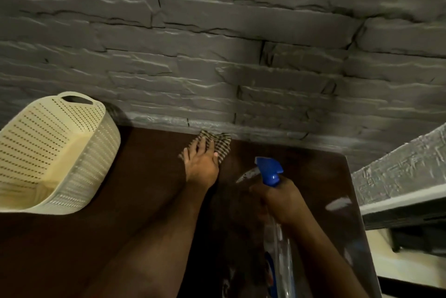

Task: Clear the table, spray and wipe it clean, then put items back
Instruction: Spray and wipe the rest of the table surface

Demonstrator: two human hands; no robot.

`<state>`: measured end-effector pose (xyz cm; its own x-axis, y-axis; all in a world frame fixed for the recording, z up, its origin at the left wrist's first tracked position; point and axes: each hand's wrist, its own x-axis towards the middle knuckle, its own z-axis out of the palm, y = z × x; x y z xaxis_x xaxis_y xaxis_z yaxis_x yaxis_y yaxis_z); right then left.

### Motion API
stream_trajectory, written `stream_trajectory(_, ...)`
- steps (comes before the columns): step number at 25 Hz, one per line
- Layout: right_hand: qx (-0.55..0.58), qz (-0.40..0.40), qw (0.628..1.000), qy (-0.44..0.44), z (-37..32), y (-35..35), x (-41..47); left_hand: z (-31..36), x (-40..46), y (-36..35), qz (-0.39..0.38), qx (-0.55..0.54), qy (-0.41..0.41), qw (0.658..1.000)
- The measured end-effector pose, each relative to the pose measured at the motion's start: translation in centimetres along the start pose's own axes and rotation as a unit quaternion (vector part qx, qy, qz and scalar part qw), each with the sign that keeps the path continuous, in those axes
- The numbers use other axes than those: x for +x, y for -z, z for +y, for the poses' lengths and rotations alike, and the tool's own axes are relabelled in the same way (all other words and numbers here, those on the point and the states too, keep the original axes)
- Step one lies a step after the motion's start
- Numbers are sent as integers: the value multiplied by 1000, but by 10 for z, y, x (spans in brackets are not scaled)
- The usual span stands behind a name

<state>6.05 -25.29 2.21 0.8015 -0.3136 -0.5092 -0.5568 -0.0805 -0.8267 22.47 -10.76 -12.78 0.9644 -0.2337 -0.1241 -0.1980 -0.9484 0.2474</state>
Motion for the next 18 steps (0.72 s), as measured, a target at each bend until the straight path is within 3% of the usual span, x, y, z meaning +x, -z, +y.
stream_trajectory(2,7,12,1000,-2,3,0,10,29,-5,-10,-27,-16,-35,999)
stream_trajectory(5,41,4,999,-12,6,8,16,27,-59,-37,-6,21,-180,983)
stream_trajectory(6,44,-4,999,-12,7,11,15,12,-61,-36,15,23,-161,987)
stream_trajectory(8,41,-8,999,-8,11,18,13,6,-32,-30,8,10,-46,999)
stream_trajectory(10,45,-10,999,-8,16,23,11,35,11,-22,-17,-24,105,994)
stream_trajectory(11,51,-14,999,-11,18,26,11,61,15,-19,-41,-24,131,990)
stream_trajectory(13,59,-19,998,-14,21,32,7,94,-10,-32,-28,-32,24,999)
stream_trajectory(15,54,-22,998,-16,21,35,2,86,-61,-50,-36,-10,-87,996)
stream_trajectory(17,57,-23,998,-30,24,41,-4,63,-51,-46,-38,-15,-61,997)
stream_trajectory(18,63,-23,997,-33,27,45,-5,64,-30,-40,-40,-18,-5,999)
